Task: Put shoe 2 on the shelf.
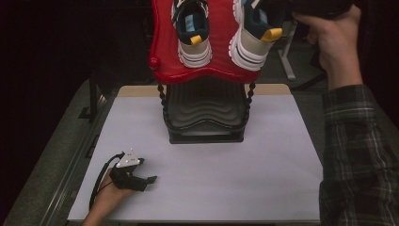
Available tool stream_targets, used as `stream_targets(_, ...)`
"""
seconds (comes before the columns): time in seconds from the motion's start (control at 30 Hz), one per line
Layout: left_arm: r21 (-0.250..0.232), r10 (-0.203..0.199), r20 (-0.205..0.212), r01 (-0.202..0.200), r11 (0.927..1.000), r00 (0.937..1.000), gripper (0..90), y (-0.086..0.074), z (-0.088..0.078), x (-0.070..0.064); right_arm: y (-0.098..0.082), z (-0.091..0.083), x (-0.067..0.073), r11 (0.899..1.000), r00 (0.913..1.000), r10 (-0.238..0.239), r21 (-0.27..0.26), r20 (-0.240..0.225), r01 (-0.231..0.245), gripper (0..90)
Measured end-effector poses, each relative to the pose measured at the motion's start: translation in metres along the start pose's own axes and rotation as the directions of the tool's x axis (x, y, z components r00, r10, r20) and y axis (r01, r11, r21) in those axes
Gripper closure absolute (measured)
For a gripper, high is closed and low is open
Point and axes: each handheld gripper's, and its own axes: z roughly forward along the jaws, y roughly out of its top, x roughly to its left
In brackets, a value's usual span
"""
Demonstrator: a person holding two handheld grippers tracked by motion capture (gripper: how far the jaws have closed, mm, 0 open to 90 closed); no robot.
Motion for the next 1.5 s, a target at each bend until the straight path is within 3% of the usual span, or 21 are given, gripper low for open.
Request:
stream_targets(0.23,0.002,-0.001,0.001,0.001,1.0000,1.0000,13.5,0.000,0.000,0.000,0.000,0.035,-0.011,1.000,0.9998,-0.011,0.020,-0.015,0.011,69.4)
stream_targets(0.5,0.002,-0.001,0.001,0.001,1.0000,1.0000,13.6,0.000,0.000,0.000,-0.006,0.059,-0.019,0.995,0.9977,-0.065,0.079,0.019,0.064,69.4)
stream_targets(0.7,0.002,-0.002,0.001,0.002,1.0000,1.0000,13.5,0.000,0.000,0.000,-0.006,0.069,-0.013,0.989,0.9931,-0.114,0.103,0.028,0.111,69.4)
stream_targets(1.13,0.003,0.001,0.001,-0.001,1.0000,1.0000,13.5,0.000,0.000,0.000,-0.015,0.094,0.002,0.992,0.9964,-0.085,0.090,-0.004,0.085,67.8)
stream_targets(1.2,0.003,0.001,0.000,-0.001,1.0000,1.0000,13.6,0.000,0.000,0.000,-0.015,0.094,0.002,0.994,0.9979,-0.065,0.092,-0.001,0.065,64.1)
stream_targets(1.27,0.002,0.001,0.000,-0.001,1.0000,1.0000,13.6,0.000,0.000,0.000,-0.016,0.092,0.000,0.994,0.9985,-0.052,0.102,0.015,0.050,50.6)
stream_targets(1.4,0.002,0.001,0.001,-0.001,1.0000,1.0000,13.5,0.000,0.000,0.000,-0.020,0.084,-0.003,0.995,0.9998,0.015,0.100,0.012,-0.016,34.3)
stream_targets(1.5,0.000,-0.001,0.001,0.001,1.0000,1.0000,13.5,0.000,0.000,0.000,-0.022,0.075,-0.005,0.995,0.9989,0.038,0.092,0.028,-0.041,29.4)
